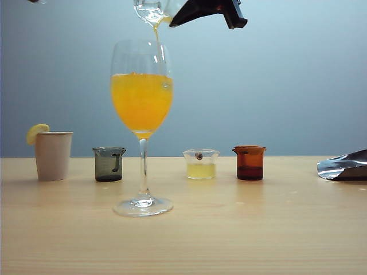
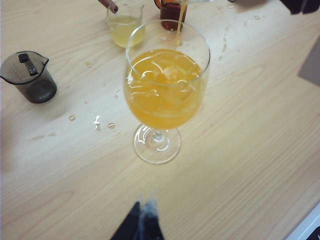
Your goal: Pick up the second measuring cup from the left, pour the orange juice inside into the goblet, and finally put the measuring cup back in its original place.
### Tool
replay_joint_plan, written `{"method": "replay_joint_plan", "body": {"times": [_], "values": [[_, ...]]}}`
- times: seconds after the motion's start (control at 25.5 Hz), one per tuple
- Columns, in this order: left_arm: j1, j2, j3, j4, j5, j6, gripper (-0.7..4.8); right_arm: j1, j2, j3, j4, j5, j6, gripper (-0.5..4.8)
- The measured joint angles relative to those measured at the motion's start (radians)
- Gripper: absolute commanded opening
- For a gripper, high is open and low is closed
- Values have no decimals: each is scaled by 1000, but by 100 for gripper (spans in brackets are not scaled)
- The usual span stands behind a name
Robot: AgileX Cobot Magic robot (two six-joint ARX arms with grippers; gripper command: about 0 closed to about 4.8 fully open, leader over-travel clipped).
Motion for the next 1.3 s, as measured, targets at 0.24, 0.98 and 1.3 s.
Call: {"method": "replay_joint_plan", "body": {"times": [0.24, 0.98, 1.3], "values": [[0, 0, 0, 0, 0, 3, -6, 12, 0, 0, 23, 21, -17, 148], [0, 0, 0, 29, 0, 3, -6, 19, -3, 0, 45, 14, 443, 147], [0, 0, 0, 83, 0, 3, -6, -116, -5, -1, 55, -148, 1007, 146]]}}
